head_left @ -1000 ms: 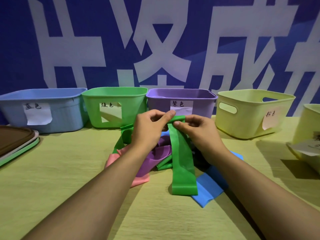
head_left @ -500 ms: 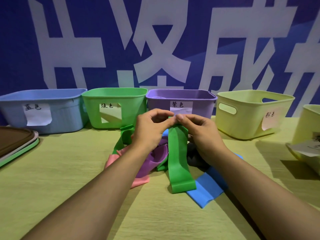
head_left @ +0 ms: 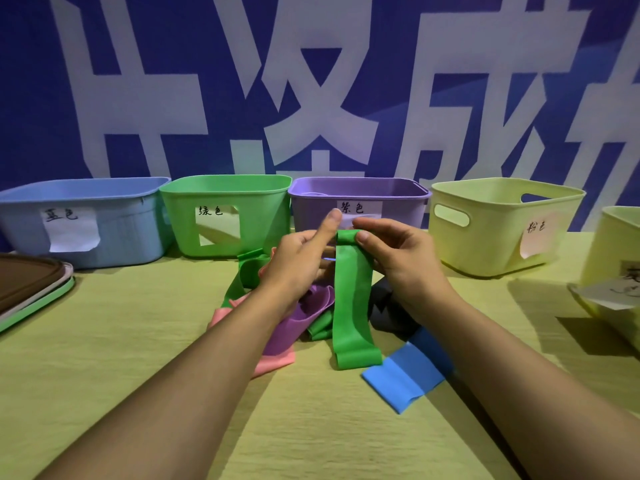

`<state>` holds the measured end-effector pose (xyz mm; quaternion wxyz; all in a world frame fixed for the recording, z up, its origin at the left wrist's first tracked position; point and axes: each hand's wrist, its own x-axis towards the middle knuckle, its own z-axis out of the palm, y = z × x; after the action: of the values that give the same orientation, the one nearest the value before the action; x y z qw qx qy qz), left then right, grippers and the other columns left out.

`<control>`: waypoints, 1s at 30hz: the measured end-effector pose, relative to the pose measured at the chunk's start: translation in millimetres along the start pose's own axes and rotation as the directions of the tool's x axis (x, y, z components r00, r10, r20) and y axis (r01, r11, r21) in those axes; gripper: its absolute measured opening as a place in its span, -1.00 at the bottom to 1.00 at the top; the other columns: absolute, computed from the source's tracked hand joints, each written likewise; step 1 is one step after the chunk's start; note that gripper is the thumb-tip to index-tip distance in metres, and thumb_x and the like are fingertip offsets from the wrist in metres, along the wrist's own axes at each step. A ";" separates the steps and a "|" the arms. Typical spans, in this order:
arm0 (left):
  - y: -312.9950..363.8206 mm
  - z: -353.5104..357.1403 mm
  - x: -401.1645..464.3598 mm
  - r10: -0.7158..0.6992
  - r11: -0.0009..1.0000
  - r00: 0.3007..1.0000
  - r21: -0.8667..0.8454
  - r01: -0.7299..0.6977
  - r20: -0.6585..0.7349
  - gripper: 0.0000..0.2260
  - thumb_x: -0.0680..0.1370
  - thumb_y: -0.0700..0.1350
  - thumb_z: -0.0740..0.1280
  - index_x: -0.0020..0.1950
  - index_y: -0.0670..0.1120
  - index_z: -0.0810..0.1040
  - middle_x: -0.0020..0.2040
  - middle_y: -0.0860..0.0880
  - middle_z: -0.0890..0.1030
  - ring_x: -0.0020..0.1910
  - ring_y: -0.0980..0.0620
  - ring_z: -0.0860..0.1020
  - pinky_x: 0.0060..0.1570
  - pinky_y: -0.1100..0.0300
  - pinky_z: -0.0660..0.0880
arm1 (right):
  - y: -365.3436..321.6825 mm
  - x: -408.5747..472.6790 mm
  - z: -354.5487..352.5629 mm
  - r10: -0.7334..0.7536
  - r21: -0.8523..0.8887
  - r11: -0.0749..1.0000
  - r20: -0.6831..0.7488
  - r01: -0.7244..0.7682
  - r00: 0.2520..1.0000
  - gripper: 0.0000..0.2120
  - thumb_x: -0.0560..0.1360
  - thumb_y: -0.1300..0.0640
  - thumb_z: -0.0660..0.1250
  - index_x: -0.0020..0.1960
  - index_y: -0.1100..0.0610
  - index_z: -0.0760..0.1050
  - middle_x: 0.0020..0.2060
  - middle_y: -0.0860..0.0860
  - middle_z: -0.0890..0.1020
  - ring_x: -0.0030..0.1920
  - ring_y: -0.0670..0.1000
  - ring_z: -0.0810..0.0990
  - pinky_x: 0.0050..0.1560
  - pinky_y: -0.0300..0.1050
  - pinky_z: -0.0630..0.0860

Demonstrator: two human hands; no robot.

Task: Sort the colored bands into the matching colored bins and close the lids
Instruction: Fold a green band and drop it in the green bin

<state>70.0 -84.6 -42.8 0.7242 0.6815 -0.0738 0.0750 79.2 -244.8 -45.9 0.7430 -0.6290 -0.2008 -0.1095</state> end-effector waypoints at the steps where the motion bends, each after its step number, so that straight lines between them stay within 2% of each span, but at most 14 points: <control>1: -0.7 -0.5 -0.2 -0.016 1.000 1.000 0.010 0.016 0.005 -0.41 0.39 0.38 0.39 -0.05 -0.17 0.69 -0.10 -0.15 0.75 -0.11 -0.16 0.73 -0.06 0.08 0.61 | 0.1 0.0 0.6 -0.023 -0.027 0.999 0.011 0.023 1.000 -0.79 0.58 0.33 0.38 0.13 0.11 0.67 0.03 0.07 0.76 0.10 0.08 0.73 0.17 -0.01 0.64; 3: -4.0 -1.7 0.7 -0.034 0.998 0.999 0.059 0.034 0.011 -0.37 0.38 0.45 0.40 -0.19 -0.16 0.63 -0.27 -0.11 0.66 -0.35 -0.11 0.59 -0.34 0.19 0.44 | 0.5 0.0 1.2 -0.068 -0.081 0.994 0.042 0.072 0.997 -0.74 0.58 0.36 0.37 0.17 0.10 0.66 0.07 0.05 0.75 0.14 0.05 0.71 0.21 -0.01 0.62; 4: -5.4 -2.2 1.4 -0.035 0.995 0.999 0.095 0.034 0.001 -0.41 0.38 0.48 0.39 -0.27 -0.08 0.56 -0.39 -0.06 0.52 -0.46 -0.03 0.43 -0.43 0.22 0.28 | 0.3 -0.2 1.6 -0.086 -0.101 0.991 0.057 0.092 0.995 -0.73 0.58 0.37 0.37 0.19 0.11 0.66 0.10 0.05 0.74 0.16 0.03 0.71 0.22 -0.02 0.61; 6: -7.4 -2.2 3.2 -0.021 0.989 1.000 0.148 0.023 -0.017 -0.44 0.37 0.51 0.36 -0.47 0.05 0.39 -0.50 0.04 0.31 -0.54 0.05 0.22 -0.44 0.18 0.12 | -1.0 -0.9 1.4 -0.118 -0.142 0.982 0.082 0.129 0.990 -0.70 0.58 0.40 0.35 0.23 0.15 0.65 0.12 0.04 0.73 0.17 -0.01 0.70 0.21 -0.08 0.61; 10: -9.9 -2.3 5.1 0.032 0.976 0.999 0.218 -0.025 -0.029 -0.36 0.39 0.51 0.35 -0.58 0.00 0.36 -0.55 0.08 0.30 -0.56 0.06 0.24 -0.42 0.13 0.14 | -2.7 -3.2 2.8 -0.155 -0.189 0.966 0.119 0.176 0.981 -0.65 0.57 0.43 0.36 0.15 0.02 0.66 0.08 -0.03 0.74 0.15 -0.06 0.70 0.16 -0.20 0.60; 12: -9.4 -1.3 2.5 0.059 0.978 0.998 0.204 -0.055 -0.018 -0.42 0.50 0.37 0.37 -0.52 -0.04 0.54 -0.53 0.02 0.49 -0.55 0.07 0.41 -0.40 0.16 0.37 | -1.4 -3.2 3.3 -0.158 -0.180 0.967 0.121 0.178 0.980 -0.63 0.56 0.43 0.36 0.12 -0.01 0.66 0.07 -0.03 0.74 0.15 -0.05 0.70 0.18 -0.17 0.60; 13: -8.6 -0.6 1.5 0.065 0.983 0.998 0.170 -0.062 -0.009 -0.48 0.52 0.30 0.39 -0.42 -0.09 0.64 -0.44 -0.06 0.62 -0.47 0.03 0.53 -0.28 0.09 0.51 | -0.7 -3.1 3.1 -0.155 -0.168 0.970 0.121 0.174 0.980 -0.64 0.56 0.43 0.37 0.13 0.00 0.66 0.08 -0.02 0.74 0.16 -0.04 0.69 0.19 -0.15 0.60; 15: -8.3 0.1 0.4 0.063 0.992 0.998 0.107 -0.063 0.005 -0.54 0.51 0.26 0.44 -0.24 -0.16 0.72 -0.25 -0.21 0.72 -0.26 -0.11 0.67 -0.01 -0.16 0.62 | 0.1 -3.3 2.5 -0.139 -0.138 0.978 0.120 0.155 0.983 -0.65 0.56 0.44 0.35 0.17 0.06 0.65 0.10 0.01 0.74 0.17 -0.03 0.69 0.18 -0.15 0.60; 17: -8.7 0.2 0.0 0.081 0.994 0.997 0.071 -0.082 0.010 -0.46 0.41 0.35 0.49 -0.14 -0.17 0.74 -0.14 -0.31 0.71 -0.15 -0.18 0.67 0.12 -0.33 0.56 | -0.8 -4.0 2.7 -0.097 -0.080 0.991 0.121 0.107 0.988 -0.65 0.58 0.46 0.31 0.24 0.13 0.63 0.13 0.03 0.73 0.20 -0.01 0.68 0.17 -0.16 0.60; 19: -11.9 0.7 1.9 0.089 0.994 0.996 0.063 -0.090 0.011 -0.36 0.28 0.45 0.52 -0.08 -0.14 0.74 -0.07 -0.35 0.70 -0.06 -0.29 0.68 0.16 -0.44 0.52 | -3.6 -4.8 3.1 -0.032 0.015 0.999 0.104 0.031 0.994 -0.67 0.61 0.41 0.26 0.29 0.17 0.60 0.17 0.05 0.71 0.24 0.05 0.66 0.22 -0.05 0.60; 22: -14.2 0.3 3.3 0.094 0.994 0.995 0.051 -0.096 0.039 -0.35 0.24 0.45 0.54 -0.01 -0.08 0.75 -0.05 -0.26 0.73 0.06 -0.41 0.66 0.20 -0.43 0.51 | -7.3 -6.7 4.5 0.053 0.025 0.998 0.015 -0.054 0.998 -0.82 0.65 0.10 0.31 0.15 0.13 0.65 0.09 0.11 0.73 0.19 0.14 0.69 0.24 0.09 0.61; 24: -14.9 0.4 4.2 0.087 0.996 0.995 0.025 -0.088 0.056 -0.36 0.24 0.42 0.55 0.02 -0.08 0.75 -0.04 -0.25 0.74 0.06 -0.38 0.68 0.21 -0.40 0.53 | -6.4 -7.5 3.7 0.105 -0.115 0.987 -0.044 -0.109 0.994 -0.59 0.59 -0.17 0.35 0.06 0.19 0.67 -0.02 0.19 0.74 0.06 0.18 0.73 0.15 0.17 0.66; 26: -14.0 0.7 3.4 0.081 0.997 0.994 -0.002 -0.081 0.068 -0.38 0.27 0.37 0.58 0.05 -0.10 0.74 -0.01 -0.26 0.73 0.06 -0.36 0.69 0.23 -0.37 0.53 | -7.2 -8.2 3.1 0.142 -0.234 0.959 -0.091 -0.159 0.986 -0.36 0.50 -0.34 0.36 0.02 0.29 0.67 -0.09 0.26 0.72 -0.09 0.18 0.73 0.01 0.16 0.66; 30: -10.3 1.6 -0.2 0.075 0.996 0.995 -0.043 -0.072 0.070 -0.62 0.44 0.08 0.56 0.06 -0.19 0.72 0.02 -0.29 0.72 0.09 -0.36 0.67 0.22 -0.38 0.53 | -10.2 -10.7 3.1 0.104 -0.322 0.937 -0.105 -0.133 0.989 -0.30 0.45 -0.40 0.39 -0.08 0.31 0.67 -0.20 0.26 0.71 -0.17 0.24 0.71 -0.09 0.14 0.65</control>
<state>72.0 -86.8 -52.9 0.7315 0.6657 -0.1263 0.0758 64.9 -244.6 -41.1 0.6411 -0.7496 -0.1091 -0.1234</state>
